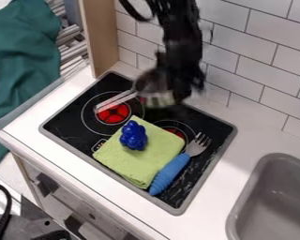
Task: Put the silver pot on the left
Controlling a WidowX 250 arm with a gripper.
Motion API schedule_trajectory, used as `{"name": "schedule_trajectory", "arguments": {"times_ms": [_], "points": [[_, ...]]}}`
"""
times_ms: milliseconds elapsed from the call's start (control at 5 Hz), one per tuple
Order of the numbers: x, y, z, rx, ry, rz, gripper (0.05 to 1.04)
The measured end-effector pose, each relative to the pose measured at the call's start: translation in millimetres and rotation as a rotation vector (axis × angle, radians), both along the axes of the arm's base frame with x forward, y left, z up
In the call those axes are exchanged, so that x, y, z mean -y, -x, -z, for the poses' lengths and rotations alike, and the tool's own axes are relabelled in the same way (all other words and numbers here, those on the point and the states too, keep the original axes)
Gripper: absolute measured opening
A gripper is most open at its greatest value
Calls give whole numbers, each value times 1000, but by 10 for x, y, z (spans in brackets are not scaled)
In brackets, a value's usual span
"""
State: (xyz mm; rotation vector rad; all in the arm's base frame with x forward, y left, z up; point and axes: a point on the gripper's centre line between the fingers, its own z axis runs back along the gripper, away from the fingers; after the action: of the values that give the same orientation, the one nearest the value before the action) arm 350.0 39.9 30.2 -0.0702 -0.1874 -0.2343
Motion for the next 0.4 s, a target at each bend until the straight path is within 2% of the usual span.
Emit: {"name": "schedule_trajectory", "arguments": {"times_ms": [200, 400], "points": [[-357, 249, -220, 54, -2, -27, 62], [-706, 575, -138, 21, 41, -77, 62]]}}
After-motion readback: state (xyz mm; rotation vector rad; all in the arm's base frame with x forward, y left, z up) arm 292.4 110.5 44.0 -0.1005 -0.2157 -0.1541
